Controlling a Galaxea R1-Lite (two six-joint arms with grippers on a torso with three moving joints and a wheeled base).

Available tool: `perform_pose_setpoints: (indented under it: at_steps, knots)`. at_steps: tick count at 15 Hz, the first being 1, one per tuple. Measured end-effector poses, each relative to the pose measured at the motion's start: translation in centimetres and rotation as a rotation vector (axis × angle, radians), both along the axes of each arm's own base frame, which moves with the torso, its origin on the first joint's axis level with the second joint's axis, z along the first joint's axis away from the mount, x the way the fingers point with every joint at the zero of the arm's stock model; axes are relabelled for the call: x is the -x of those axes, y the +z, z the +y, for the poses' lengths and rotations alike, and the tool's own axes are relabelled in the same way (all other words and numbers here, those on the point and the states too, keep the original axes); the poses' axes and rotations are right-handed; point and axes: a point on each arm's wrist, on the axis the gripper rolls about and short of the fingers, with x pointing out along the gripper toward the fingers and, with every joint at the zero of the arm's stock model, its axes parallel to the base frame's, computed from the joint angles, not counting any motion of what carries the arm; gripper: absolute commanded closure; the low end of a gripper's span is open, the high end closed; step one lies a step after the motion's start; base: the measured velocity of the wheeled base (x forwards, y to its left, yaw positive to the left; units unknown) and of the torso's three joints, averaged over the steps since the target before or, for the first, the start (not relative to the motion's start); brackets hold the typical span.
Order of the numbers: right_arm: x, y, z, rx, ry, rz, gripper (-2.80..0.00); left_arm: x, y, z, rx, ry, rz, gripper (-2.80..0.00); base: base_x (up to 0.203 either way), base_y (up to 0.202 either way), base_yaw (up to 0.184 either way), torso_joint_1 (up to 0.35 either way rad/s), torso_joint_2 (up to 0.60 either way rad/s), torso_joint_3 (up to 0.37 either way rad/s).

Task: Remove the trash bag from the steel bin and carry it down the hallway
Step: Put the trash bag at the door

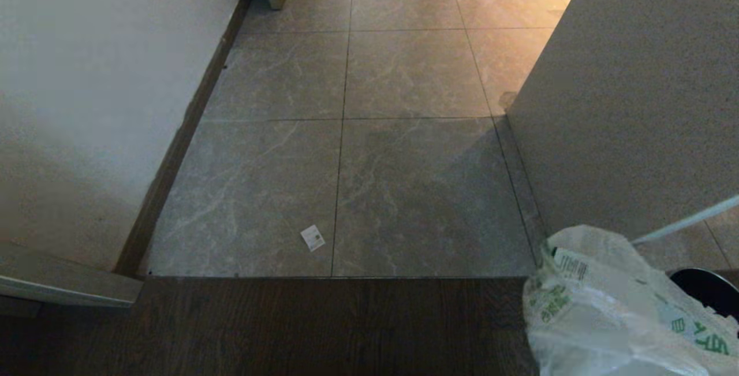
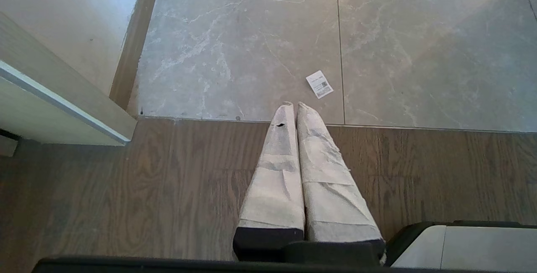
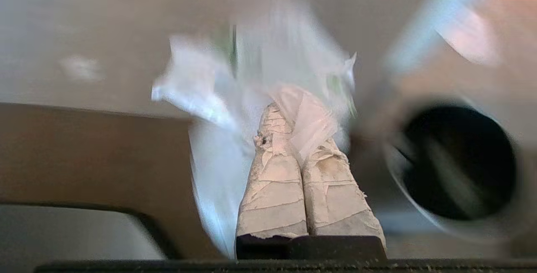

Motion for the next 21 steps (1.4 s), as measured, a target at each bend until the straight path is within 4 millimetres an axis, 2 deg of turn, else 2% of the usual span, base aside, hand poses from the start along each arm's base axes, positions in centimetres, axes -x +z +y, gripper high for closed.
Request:
perform_pose_setpoints:
  at_steps: [5, 21]
  knots:
    - [0.46, -0.87, 0.00, -0.039, 0.004, 0.009, 0.00, 0.00, 0.00, 0.00, 0.000, 0.000, 0.000, 0.00, 0.000, 0.000, 0.000, 0.000, 0.00, 0.000]
    - [0.51, -0.95, -0.01, -0.039, -0.001, 0.008, 0.00, 0.00, 0.00, 0.00, 0.000, 0.000, 0.000, 0.00, 0.000, 0.000, 0.000, 0.000, 0.00, 0.000]
